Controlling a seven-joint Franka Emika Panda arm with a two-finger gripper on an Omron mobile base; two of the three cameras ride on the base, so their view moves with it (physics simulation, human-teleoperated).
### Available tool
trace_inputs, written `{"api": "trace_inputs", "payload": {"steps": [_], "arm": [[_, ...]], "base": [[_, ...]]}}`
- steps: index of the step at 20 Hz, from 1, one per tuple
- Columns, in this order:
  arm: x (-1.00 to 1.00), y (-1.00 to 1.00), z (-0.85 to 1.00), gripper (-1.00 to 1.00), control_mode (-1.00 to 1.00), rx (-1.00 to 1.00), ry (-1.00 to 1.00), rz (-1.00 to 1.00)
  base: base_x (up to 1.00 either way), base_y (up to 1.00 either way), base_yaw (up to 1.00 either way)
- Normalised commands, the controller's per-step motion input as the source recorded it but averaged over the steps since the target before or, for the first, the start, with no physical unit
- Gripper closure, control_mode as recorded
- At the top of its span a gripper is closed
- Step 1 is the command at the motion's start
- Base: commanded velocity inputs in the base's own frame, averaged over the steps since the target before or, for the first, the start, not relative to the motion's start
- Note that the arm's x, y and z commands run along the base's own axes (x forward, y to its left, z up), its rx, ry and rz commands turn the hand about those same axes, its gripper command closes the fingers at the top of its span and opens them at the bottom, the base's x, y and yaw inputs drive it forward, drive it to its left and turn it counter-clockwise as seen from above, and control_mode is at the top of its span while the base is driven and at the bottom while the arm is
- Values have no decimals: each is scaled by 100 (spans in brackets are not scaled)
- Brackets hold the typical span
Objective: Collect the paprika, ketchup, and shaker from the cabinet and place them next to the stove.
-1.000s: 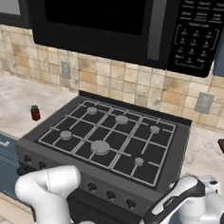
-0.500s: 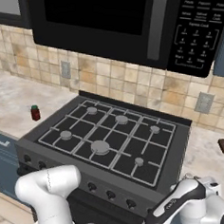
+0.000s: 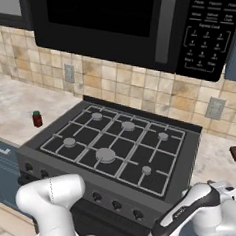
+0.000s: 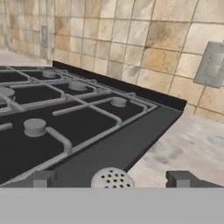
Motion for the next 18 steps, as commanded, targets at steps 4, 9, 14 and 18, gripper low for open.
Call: {"api": "trace_inputs", "payload": {"steps": [4,9,14,18], "arm": [[-19,16,64,-100,-100,-6,0,0],[-25,33,67,-100,-100,-7,0,0],[-23,80,60,-100,-100,-13,0,0],[-16,100,51,-100,-100,-15,0,0]], "base": [[0,0,0],[0,0,0],[0,0,0],[0,0,0]]}}
